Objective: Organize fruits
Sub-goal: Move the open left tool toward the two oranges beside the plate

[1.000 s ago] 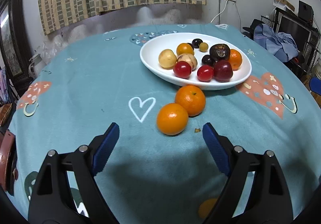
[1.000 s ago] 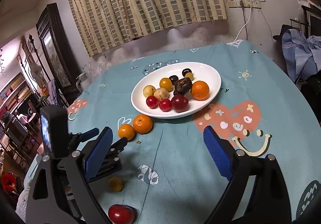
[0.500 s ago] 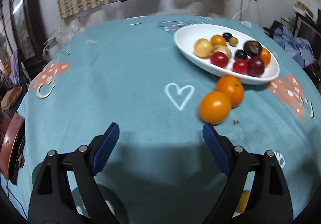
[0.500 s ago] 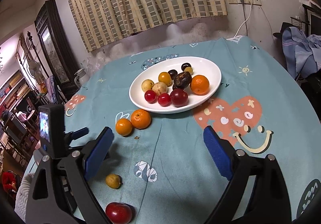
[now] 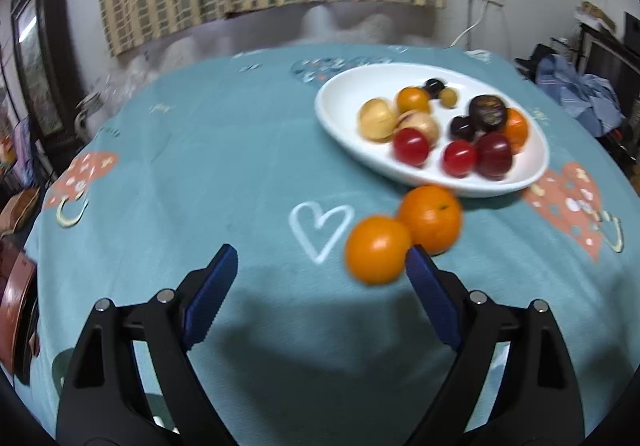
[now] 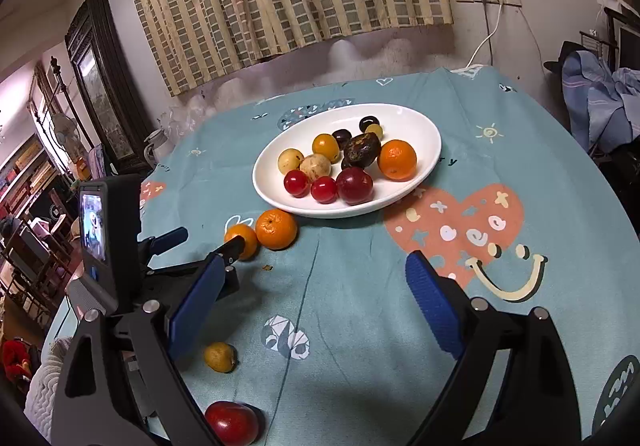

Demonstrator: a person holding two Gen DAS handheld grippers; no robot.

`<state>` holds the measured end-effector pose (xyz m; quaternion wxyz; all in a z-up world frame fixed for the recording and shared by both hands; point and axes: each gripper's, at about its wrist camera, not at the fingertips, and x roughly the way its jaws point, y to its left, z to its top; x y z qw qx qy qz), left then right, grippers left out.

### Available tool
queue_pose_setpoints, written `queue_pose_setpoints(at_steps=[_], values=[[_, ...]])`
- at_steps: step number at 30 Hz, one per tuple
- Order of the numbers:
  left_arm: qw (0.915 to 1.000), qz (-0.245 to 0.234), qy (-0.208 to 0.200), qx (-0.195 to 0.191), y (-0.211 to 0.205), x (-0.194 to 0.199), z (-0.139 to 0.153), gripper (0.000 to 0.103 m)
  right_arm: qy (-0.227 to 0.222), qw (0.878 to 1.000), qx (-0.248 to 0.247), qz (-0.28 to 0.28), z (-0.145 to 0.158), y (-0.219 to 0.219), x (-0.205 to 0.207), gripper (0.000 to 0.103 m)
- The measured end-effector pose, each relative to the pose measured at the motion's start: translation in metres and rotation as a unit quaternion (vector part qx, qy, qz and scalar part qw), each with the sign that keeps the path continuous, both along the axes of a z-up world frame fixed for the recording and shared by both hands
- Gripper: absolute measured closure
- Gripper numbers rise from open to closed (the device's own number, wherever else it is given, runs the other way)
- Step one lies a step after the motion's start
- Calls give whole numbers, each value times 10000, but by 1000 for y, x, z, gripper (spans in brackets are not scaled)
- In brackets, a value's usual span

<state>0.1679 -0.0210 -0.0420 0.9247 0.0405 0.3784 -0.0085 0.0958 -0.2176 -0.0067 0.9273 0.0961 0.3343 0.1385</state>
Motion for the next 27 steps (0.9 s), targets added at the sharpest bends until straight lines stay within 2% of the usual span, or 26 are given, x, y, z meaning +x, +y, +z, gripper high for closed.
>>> queue_pose_setpoints(at_steps=[4, 7, 10, 13, 21, 25, 27], values=[[9996, 236, 169, 58, 26, -13, -4, 15, 29, 10000, 8, -2, -1, 0, 0, 11], [9985, 255, 207, -429, 45, -17, 1, 15, 30, 10000, 9, -9, -2, -1, 0, 11], [9980, 21, 126, -621, 40, -14, 4, 15, 18, 10000, 7, -16, -2, -1, 0, 11], [9995, -148, -5, -269, 21, -7, 4, 16, 12, 10000, 42, -40, -2, -3, 0, 11], [9990, -412, -126, 132, -6, 13, 4, 17, 31, 10000, 39, -68, -2, -4, 0, 11], [9988, -469, 42, -92, -2, 24, 0, 34, 73, 10000, 17, -46, -5, -4, 2, 11], [9986, -474, 149, -188, 0, 29, -4, 39, 88, 10000, 20, -37, -6, -3, 2, 11]])
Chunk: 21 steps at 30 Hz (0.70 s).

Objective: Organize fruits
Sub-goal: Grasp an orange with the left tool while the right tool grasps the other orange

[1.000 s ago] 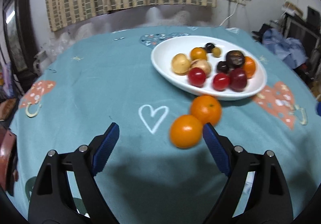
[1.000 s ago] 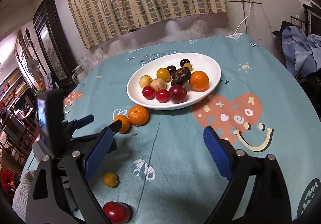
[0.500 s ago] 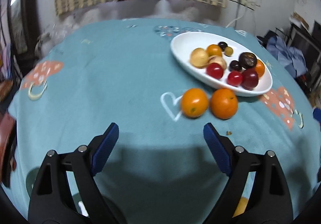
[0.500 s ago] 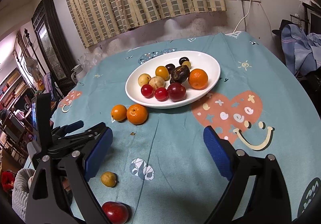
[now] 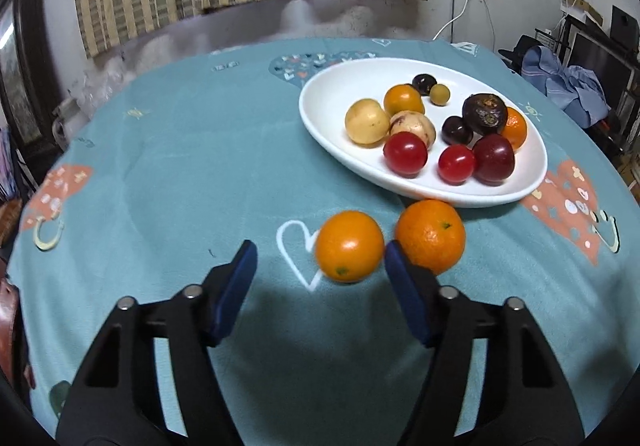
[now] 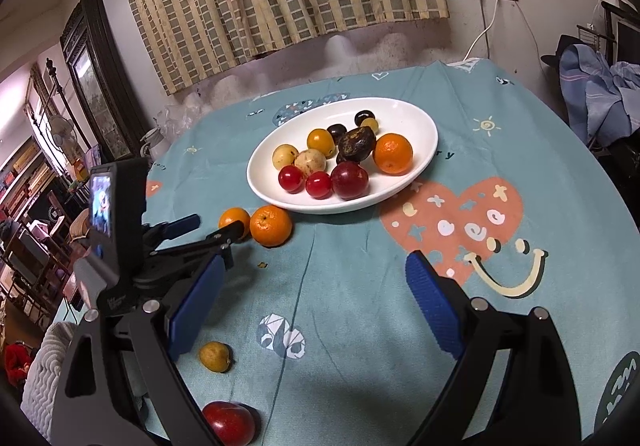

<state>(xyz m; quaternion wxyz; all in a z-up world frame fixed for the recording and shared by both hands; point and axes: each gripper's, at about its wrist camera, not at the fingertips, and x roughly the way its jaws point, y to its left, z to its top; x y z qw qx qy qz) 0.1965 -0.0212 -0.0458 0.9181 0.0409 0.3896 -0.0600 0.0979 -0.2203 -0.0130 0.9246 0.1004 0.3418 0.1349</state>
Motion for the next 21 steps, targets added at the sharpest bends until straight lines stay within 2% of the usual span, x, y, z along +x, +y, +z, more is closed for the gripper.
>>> queue_pose_setpoints(at_steps=[4, 8, 13, 21], values=[[9996, -91, 178, -177, 0, 7, -5, 50, -39, 10000, -72, -8, -2, 1, 1, 11], [9988, -185, 289, -346, -1, 12, -9, 65, -8, 9999, -100, -18, -5, 1, 3, 11], [9989, -37, 297, -369, 4, 5, -8, 65, -4, 9999, -109, -34, -6, 0, 3, 11], [9986, 322, 99, -396, 43, -53, 13, 65, 132, 9991, -380, 143, -20, 12, 9, 11]])
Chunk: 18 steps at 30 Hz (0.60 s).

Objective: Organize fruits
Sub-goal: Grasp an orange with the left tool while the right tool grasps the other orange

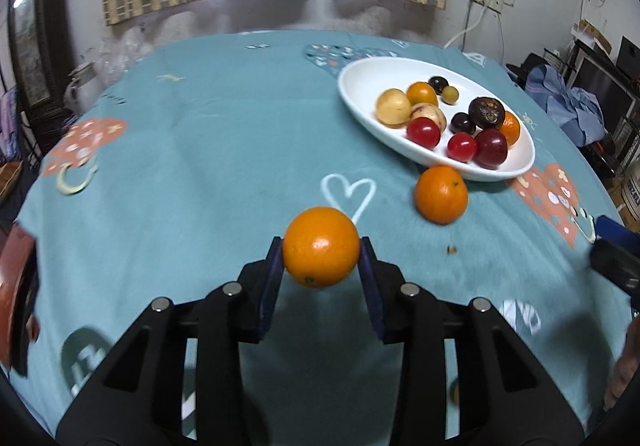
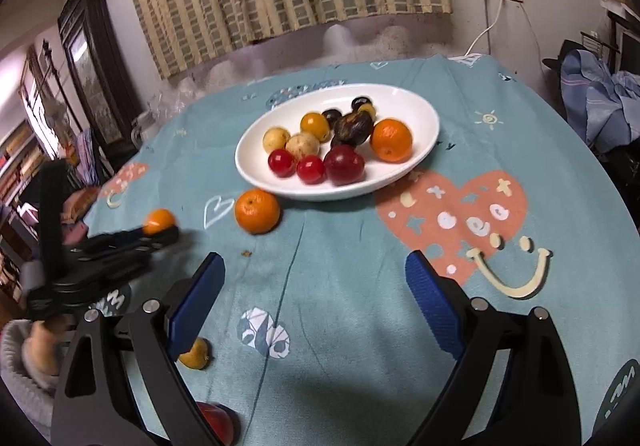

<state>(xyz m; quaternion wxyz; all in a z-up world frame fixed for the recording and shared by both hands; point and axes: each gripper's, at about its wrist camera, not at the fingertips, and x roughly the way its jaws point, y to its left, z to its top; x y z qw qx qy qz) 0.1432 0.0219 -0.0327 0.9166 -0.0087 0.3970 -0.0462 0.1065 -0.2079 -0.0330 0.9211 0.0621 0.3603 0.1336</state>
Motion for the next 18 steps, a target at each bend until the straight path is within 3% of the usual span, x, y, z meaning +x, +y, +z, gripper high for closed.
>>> queue_pose_setpoints(at_steps=[4, 7, 14, 18], values=[[10000, -54, -69, -7, 5, -12, 0, 65, 44, 9998, -63, 159, -5, 16, 6, 11], [9998, -132, -101, 104, 0, -11, -1, 65, 182, 9994, -115, 278, -3, 33, 21, 24], [9998, -180, -66, -5, 4, -10, 0, 65, 997, 9939, -32, 463, -10, 68, 71, 40], [9998, -203, -64, -10, 3, -9, 0, 65, 1244, 9918, -12, 291, -15, 74, 90, 42]])
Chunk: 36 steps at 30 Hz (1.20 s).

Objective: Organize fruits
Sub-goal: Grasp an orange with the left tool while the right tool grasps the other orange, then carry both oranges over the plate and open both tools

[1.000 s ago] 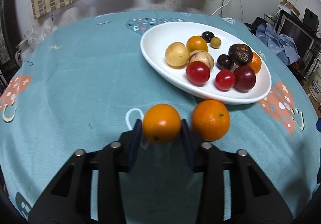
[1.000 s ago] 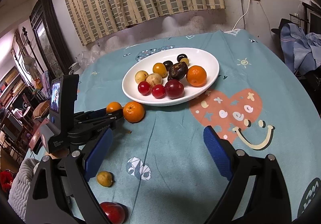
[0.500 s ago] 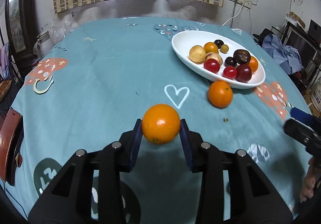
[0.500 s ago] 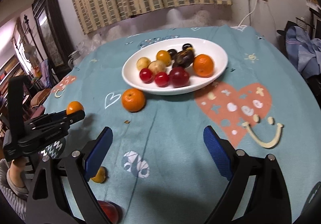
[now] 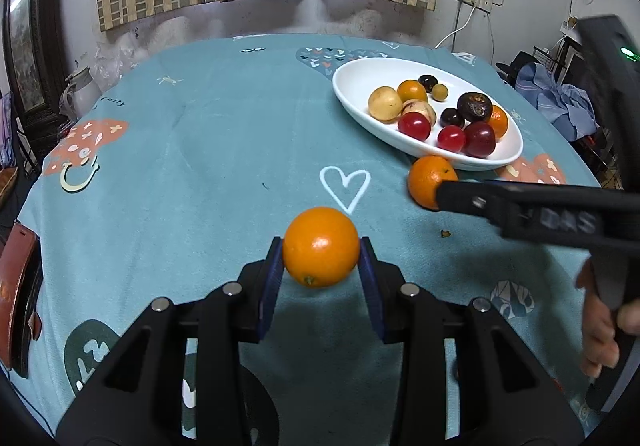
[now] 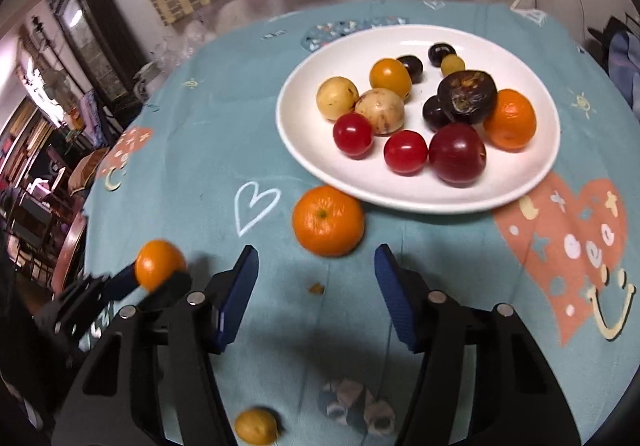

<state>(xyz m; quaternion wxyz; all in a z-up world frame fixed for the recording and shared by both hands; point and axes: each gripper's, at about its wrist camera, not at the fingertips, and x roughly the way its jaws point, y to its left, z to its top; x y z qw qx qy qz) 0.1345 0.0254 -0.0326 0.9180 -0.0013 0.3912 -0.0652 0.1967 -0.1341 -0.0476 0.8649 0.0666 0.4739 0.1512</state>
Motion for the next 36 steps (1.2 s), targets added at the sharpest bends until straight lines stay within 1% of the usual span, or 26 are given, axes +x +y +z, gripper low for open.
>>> queue_pose_setpoints(at_steps=[4, 9, 11, 13, 17, 19, 23, 25, 27, 30, 36], values=[[10000, -36, -15, 24, -3, -1, 0, 65, 63, 9999, -131, -25, -4, 10, 12, 43], [10000, -63, 40, 61, -6, 1, -4, 65, 47, 9992, -378, -79, -11, 14, 20, 53], [9999, -78, 66, 64, -6, 1, -5, 65, 7, 9994, -332, -45, -13, 11, 21, 58], [9999, -102, 90, 62, -7, 2, -7, 65, -76, 9993, -357, 44, -13, 9, 17, 60], [9997, -164, 131, 86, -11, 1, -10, 65, -240, 9992, -261, 204, -9, -7, -11, 60], [9996, -203, 136, 111, -14, 0, -11, 65, -465, 9979, -343, 280, -6, -19, -35, 60], [9994, -301, 100, 164, -21, -4, -12, 65, -796, 9962, -321, 118, -8, -49, -74, 60], [9990, -390, 57, 190, -26, -7, -12, 65, -747, 9971, -164, 41, -10, -59, -79, 60], [9986, -436, -25, 287, -33, -10, -12, 65, -804, 9967, -73, 69, -6, -59, -79, 60], [9982, -430, -63, 424, -39, -12, -15, 65, -948, 9954, -68, 141, -1, -55, -80, 60], [9981, -289, -257, 489, -37, -17, -8, 65, -1245, 9921, -83, 94, 13, -57, -92, 60]])
